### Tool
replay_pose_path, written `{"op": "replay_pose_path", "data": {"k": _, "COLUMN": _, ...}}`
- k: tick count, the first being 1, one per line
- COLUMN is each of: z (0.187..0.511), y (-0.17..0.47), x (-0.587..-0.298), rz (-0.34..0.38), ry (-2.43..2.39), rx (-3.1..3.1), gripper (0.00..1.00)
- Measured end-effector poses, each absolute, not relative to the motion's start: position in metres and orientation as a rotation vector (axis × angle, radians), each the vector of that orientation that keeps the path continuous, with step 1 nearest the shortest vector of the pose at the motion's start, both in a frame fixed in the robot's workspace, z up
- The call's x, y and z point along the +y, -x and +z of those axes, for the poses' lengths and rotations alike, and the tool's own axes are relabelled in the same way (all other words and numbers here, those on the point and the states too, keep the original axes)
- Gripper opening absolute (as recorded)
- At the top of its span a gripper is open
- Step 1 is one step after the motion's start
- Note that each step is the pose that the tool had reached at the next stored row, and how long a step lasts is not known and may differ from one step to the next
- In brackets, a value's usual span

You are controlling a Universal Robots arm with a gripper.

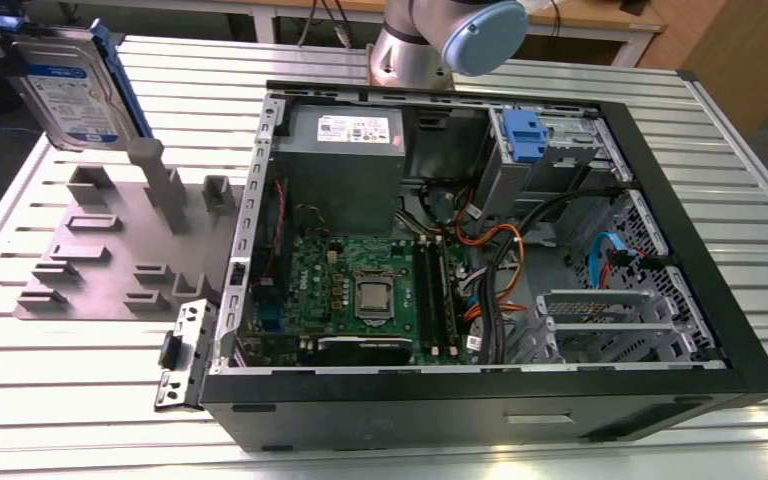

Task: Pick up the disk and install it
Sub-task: 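Pick up the disk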

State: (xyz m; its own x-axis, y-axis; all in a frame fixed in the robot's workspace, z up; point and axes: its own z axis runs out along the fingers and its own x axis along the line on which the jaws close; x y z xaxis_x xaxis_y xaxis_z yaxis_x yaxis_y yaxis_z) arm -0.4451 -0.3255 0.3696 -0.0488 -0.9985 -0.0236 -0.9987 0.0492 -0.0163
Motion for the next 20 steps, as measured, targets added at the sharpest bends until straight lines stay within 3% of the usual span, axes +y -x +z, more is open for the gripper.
{"op": "replay_pose_path", "data": {"k": 20, "z": 0.3749, "y": 0.4451, "x": -0.3255, "rz": 0.007, "ry": 2.147, "rx": 2.255, "gripper": 0.37}}
